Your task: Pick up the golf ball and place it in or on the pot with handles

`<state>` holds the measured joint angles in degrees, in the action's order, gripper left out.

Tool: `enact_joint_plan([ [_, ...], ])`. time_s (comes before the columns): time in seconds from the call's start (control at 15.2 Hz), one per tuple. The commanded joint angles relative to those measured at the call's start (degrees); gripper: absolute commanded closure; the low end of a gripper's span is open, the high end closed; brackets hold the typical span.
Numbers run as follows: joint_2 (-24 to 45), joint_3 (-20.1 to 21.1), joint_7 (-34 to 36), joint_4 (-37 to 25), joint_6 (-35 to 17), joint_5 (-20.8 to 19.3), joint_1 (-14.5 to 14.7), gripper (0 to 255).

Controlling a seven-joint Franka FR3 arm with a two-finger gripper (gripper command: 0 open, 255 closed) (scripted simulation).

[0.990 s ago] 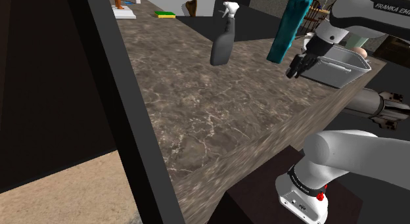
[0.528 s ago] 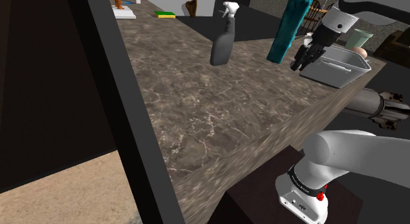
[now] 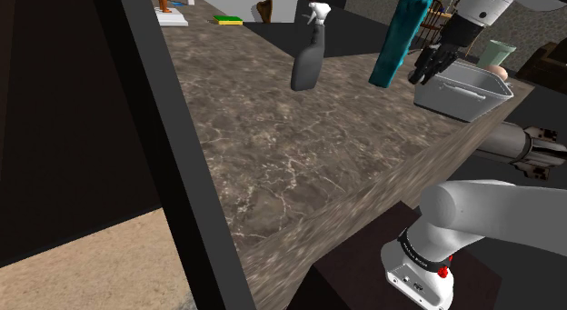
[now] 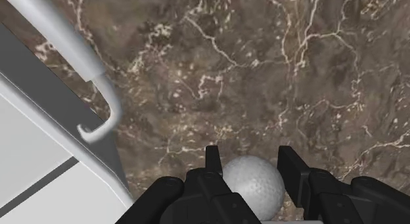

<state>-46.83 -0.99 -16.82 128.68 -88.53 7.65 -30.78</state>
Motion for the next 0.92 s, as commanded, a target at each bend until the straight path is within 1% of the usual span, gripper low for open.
enact_joint_plan([
  [0.0, 0.64, -0.13, 0.09, -1.98, 1.35, -0.07, 0.01, 255],
  [0.86, 5.91, -0.42, 1.27, -16.00, 10.02, -0.05, 0.35, 255],
])
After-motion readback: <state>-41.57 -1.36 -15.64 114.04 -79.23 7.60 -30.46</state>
